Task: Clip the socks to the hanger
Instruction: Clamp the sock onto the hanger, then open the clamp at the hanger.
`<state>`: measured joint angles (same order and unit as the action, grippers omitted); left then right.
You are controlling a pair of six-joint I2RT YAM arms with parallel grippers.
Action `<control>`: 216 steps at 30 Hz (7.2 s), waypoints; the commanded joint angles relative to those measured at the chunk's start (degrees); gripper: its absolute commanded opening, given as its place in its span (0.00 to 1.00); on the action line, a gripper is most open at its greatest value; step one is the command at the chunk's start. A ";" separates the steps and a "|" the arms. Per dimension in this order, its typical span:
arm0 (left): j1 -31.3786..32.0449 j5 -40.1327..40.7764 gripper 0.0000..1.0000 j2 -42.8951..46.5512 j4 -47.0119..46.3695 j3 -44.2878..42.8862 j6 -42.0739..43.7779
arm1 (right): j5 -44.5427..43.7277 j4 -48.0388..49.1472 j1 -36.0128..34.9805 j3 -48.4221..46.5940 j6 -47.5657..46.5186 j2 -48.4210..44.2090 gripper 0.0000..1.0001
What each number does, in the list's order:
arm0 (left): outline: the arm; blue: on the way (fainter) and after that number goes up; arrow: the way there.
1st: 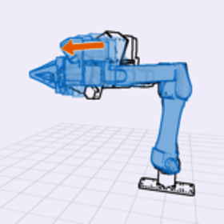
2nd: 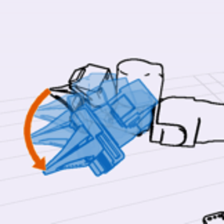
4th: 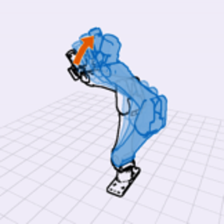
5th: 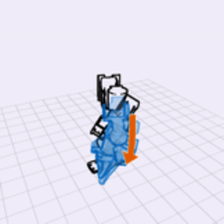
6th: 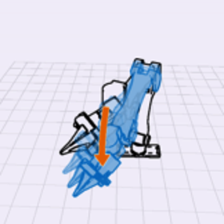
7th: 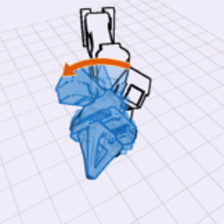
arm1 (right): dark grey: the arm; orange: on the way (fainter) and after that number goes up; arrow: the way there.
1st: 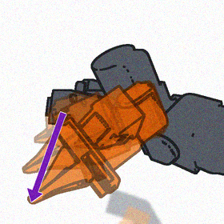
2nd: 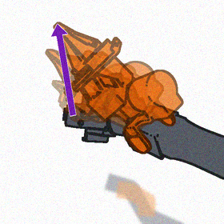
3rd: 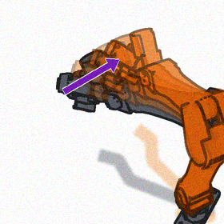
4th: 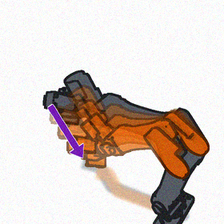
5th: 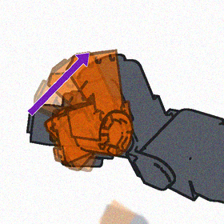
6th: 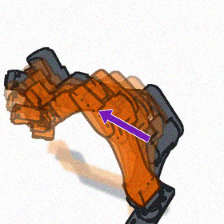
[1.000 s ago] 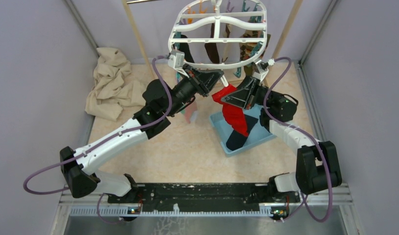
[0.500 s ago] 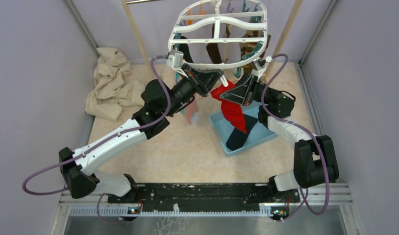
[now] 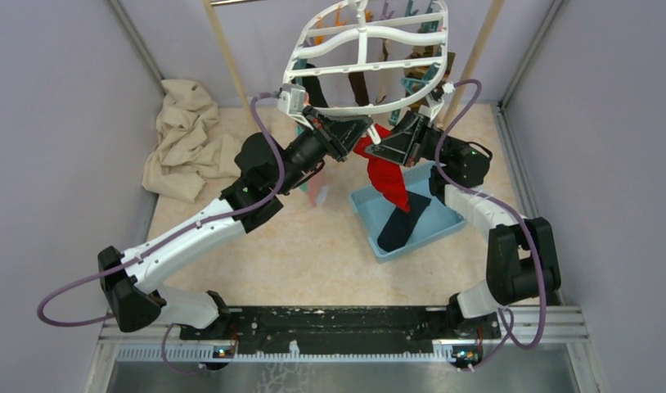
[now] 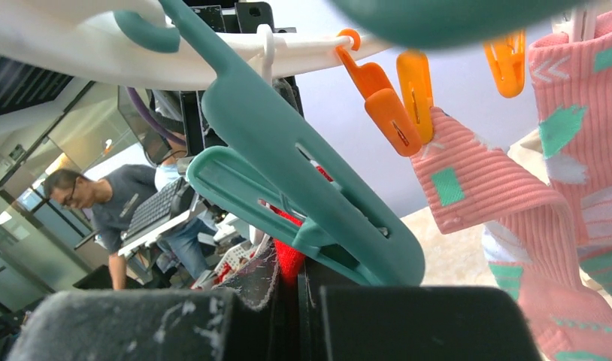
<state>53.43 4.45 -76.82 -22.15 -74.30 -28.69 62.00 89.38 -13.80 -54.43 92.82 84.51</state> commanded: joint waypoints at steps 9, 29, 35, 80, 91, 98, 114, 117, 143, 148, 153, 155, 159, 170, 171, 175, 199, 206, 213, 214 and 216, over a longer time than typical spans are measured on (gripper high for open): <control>0.27 -1.65 0.00 1.09 -0.26 0.77 -0.25 | -1.10 9.33 0.36 -2.55 -0.79 -0.37 0.00; 0.27 -3.37 0.53 0.15 -0.61 0.36 -0.50 | -1.38 9.36 0.31 -2.64 -1.26 -1.37 0.00; 0.27 -3.48 0.63 0.34 -0.62 0.51 -0.23 | -1.67 9.34 0.28 -2.74 -1.29 -1.29 0.00; 0.10 6.01 0.75 0.79 2.95 1.84 7.19 | -20.55 -49.20 6.75 5.92 -49.53 -10.87 0.75; 0.10 10.39 0.77 -7.15 4.77 -1.86 12.87 | -33.26 -73.14 6.68 1.29 -66.33 -19.84 0.73; -0.20 13.92 0.77 -5.66 5.38 0.55 16.03 | -40.31 -83.58 6.68 -1.97 -73.13 -25.54 0.72; -1.13 11.88 0.85 1.73 5.98 11.12 14.95 | -27.39 -77.18 -2.22 -3.16 -76.27 -23.70 0.53; -1.22 11.74 0.88 3.86 5.60 13.31 15.10 | -26.57 -75.20 -3.25 -3.64 -75.77 -21.95 0.53; -2.07 21.20 0.87 7.24 3.60 16.40 18.88 | -34.91 -72.49 -12.73 -11.25 -76.86 -13.33 0.46; -2.01 26.06 0.86 4.88 4.32 11.37 20.15 | -38.74 -73.89 -12.73 -10.02 -77.89 -14.93 0.45; -1.72 24.28 0.86 3.64 5.93 8.00 19.29 | -43.22 -76.38 -12.65 -7.14 -79.83 -19.26 0.45; -1.42 24.73 0.85 3.02 5.98 7.42 19.37 | -44.77 -77.12 -12.34 -5.38 -79.83 -21.36 0.45; -1.05 25.07 0.85 1.68 5.98 6.45 19.90 | -44.06 -76.67 -9.12 -0.56 -76.87 -26.25 0.45; 1.06 23.57 0.80 -2.76 5.53 1.78 20.44 | -42.70 -80.36 -5.17 3.97 -77.93 -31.65 0.45; 1.16 24.10 0.80 -2.92 5.34 1.81 20.61 | -42.67 -80.46 -5.06 4.10 -78.02 -31.86 0.45; 1.39 27.43 0.80 -3.70 4.00 1.73 23.18 | -42.37 -80.59 -4.75 4.73 -78.18 -32.38 0.45; 1.24 33.68 0.81 -9.56 -8.30 0.90 45.28 | -41.87 -79.98 -3.97 5.91 -78.31 -32.64 0.45; 1.24 34.81 0.82 -12.06 -8.13 -2.46 48.12 | -41.86 -79.98 -3.86 6.09 -78.40 -32.83 0.45; 1.24 34.53 0.77 -11.26 -7.60 -3.09 48.11 | -41.66 -79.73 -3.87 6.18 -78.29 -32.63 0.45; 1.24 34.83 0.75 -11.30 -7.68 -3.09 48.40 | -41.61 -79.72 -3.86 6.18 -78.26 -32.63 0.45; 1.24 35.29 0.73 -11.33 -7.86 -2.96 48.97 | -41.58 -79.59 -3.86 6.18 -78.16 -32.65 0.45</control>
<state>54.61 38.41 -88.60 -28.34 -75.42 18.31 19.73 7.09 -18.20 -47.99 15.00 52.88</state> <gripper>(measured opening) 0.749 0.453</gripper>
